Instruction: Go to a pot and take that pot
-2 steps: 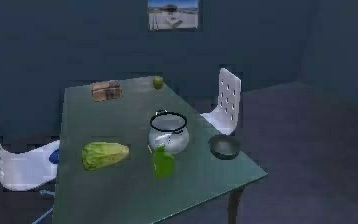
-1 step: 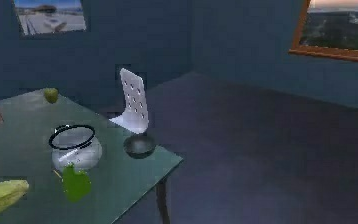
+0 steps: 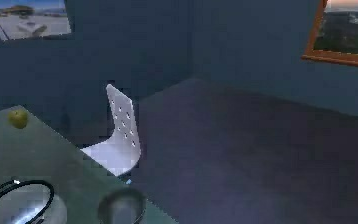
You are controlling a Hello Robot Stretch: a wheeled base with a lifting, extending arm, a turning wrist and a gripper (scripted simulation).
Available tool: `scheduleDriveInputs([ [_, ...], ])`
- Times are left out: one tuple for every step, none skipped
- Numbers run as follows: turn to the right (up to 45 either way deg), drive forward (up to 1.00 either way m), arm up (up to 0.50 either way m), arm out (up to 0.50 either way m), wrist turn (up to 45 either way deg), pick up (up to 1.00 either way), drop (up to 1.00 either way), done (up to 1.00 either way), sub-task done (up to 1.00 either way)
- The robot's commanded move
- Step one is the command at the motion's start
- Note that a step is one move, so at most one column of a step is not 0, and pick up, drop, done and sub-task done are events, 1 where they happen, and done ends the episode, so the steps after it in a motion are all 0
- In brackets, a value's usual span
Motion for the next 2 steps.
scheduleDriveInputs([
  [-45.0,0.00,0.00,0.00,0.0,0.00,0.00,0.00,0.00],
  [-45.0,0.00,0.00,0.00,0.0,0.00,0.00,0.00,0.00],
])
